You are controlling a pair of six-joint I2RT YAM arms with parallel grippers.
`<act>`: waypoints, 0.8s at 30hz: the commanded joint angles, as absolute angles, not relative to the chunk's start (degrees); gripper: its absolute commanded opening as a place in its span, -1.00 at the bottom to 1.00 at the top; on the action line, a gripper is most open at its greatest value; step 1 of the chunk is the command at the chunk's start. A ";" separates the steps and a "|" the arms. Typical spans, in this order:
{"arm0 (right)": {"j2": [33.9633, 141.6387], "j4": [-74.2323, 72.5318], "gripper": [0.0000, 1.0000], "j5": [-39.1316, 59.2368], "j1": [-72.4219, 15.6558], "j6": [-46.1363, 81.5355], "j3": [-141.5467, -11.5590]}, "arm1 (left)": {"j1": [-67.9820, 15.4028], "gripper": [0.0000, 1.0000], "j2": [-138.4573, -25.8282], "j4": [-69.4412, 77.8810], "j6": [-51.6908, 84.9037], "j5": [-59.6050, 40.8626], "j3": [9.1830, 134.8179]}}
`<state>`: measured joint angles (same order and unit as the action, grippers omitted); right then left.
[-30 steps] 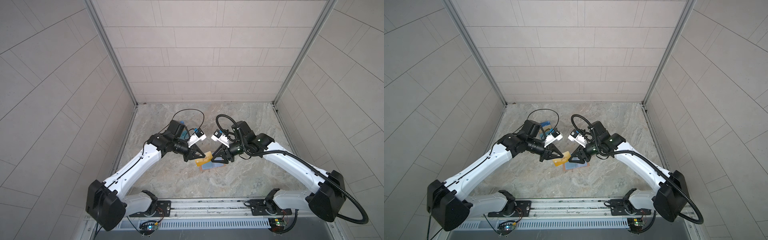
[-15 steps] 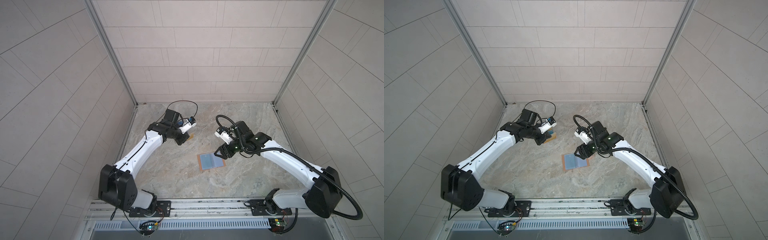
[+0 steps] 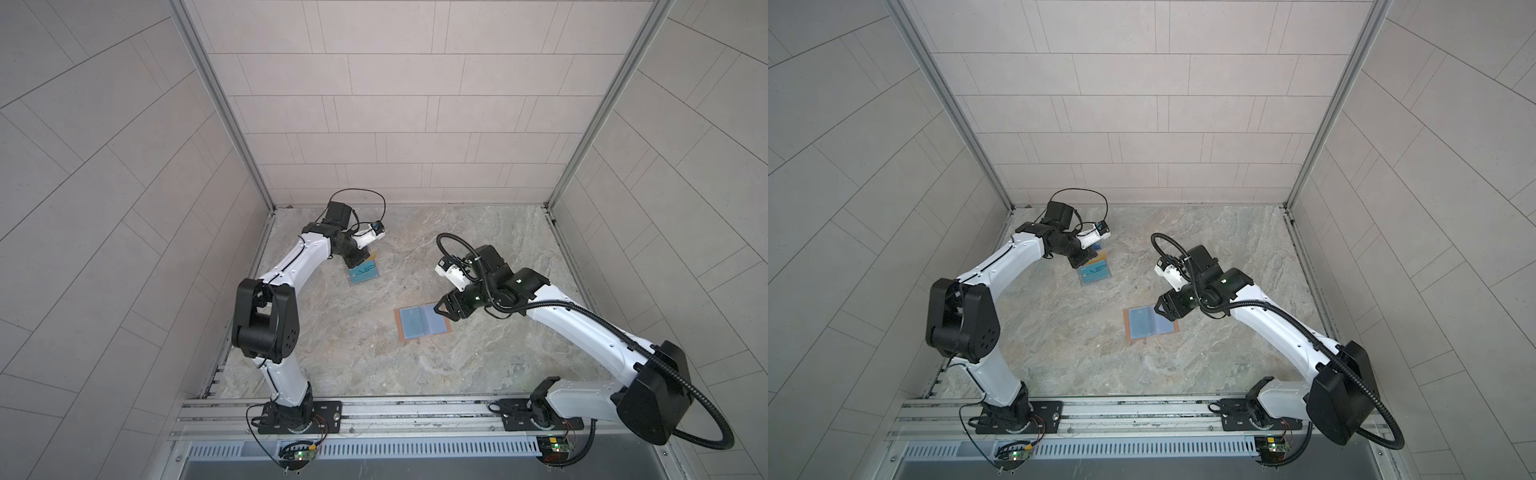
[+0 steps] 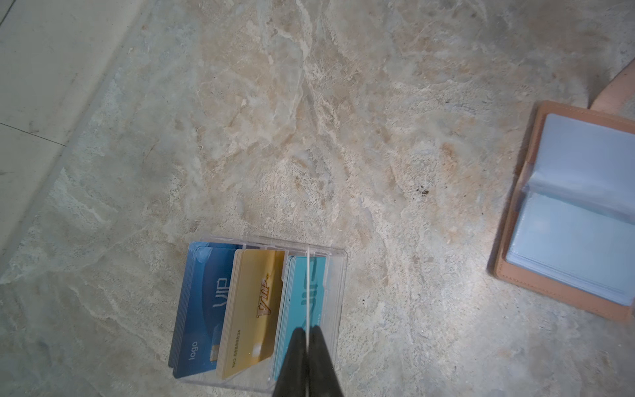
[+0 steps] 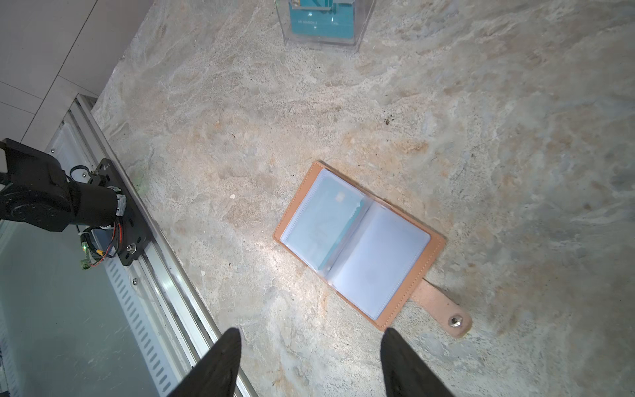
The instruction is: Take the credit cards out of the card holder
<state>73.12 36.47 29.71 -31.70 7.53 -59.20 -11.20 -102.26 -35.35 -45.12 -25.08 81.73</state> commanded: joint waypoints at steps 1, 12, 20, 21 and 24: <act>70.78 36.89 0.35 31.15 -30.83 6.56 -58.84 | -10.08 -1.00 -103.75 -34.50 -46.98 -27.14 82.85; 71.13 35.58 0.35 32.61 -30.37 6.90 -57.73 | -9.50 -1.00 -106.17 -33.90 -47.29 -22.50 84.54; 71.11 35.68 0.35 32.78 -30.12 6.93 -57.85 | -8.59 -1.00 -108.36 -35.43 -49.42 -22.02 85.92; 71.05 35.76 0.35 32.78 -30.08 6.90 -57.83 | -8.44 -1.00 -108.64 -35.64 -49.53 -21.92 86.17; 71.10 35.68 0.35 32.90 -30.11 6.94 -57.83 | -8.09 -1.00 -109.31 -36.03 -49.72 -22.21 86.65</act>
